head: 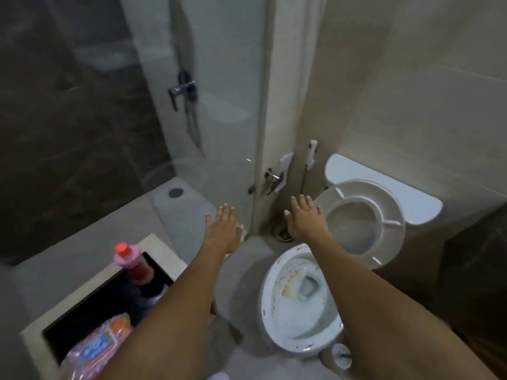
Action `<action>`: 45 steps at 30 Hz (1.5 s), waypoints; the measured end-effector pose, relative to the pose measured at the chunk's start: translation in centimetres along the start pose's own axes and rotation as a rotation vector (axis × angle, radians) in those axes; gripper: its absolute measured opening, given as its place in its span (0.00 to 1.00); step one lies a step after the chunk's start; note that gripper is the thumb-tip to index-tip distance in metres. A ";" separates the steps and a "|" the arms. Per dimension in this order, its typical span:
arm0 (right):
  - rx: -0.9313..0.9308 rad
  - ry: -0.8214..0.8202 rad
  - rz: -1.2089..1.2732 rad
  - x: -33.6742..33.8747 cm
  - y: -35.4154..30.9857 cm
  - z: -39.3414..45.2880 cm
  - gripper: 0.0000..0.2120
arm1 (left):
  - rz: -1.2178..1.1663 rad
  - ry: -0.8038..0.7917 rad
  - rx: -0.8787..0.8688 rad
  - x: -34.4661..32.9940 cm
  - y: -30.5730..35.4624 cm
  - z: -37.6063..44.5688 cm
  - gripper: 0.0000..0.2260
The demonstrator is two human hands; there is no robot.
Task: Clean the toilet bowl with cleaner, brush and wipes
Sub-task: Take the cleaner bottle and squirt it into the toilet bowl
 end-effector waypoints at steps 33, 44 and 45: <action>0.497 -0.315 -0.170 -20.2 -35.1 -3.3 0.28 | -0.126 -0.114 0.613 -13.3 -36.0 -17.0 0.28; 0.456 -0.434 -0.051 -30.9 -35.2 0.9 0.31 | -0.159 -0.109 0.560 -17.5 -39.3 -11.8 0.28; 0.460 -0.432 -0.028 -31.9 -35.4 1.4 0.31 | -0.149 -0.080 0.544 -17.6 -39.6 -10.9 0.28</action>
Point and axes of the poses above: each hand's wrist, its own z-axis towards the middle knuckle, its own x-axis out of the back of the hand, y = z × x, the point moved 8 cm from there along z, towards the middle knuckle, and after that the axes turned 8 degrees about y, right-handed, at the moved point
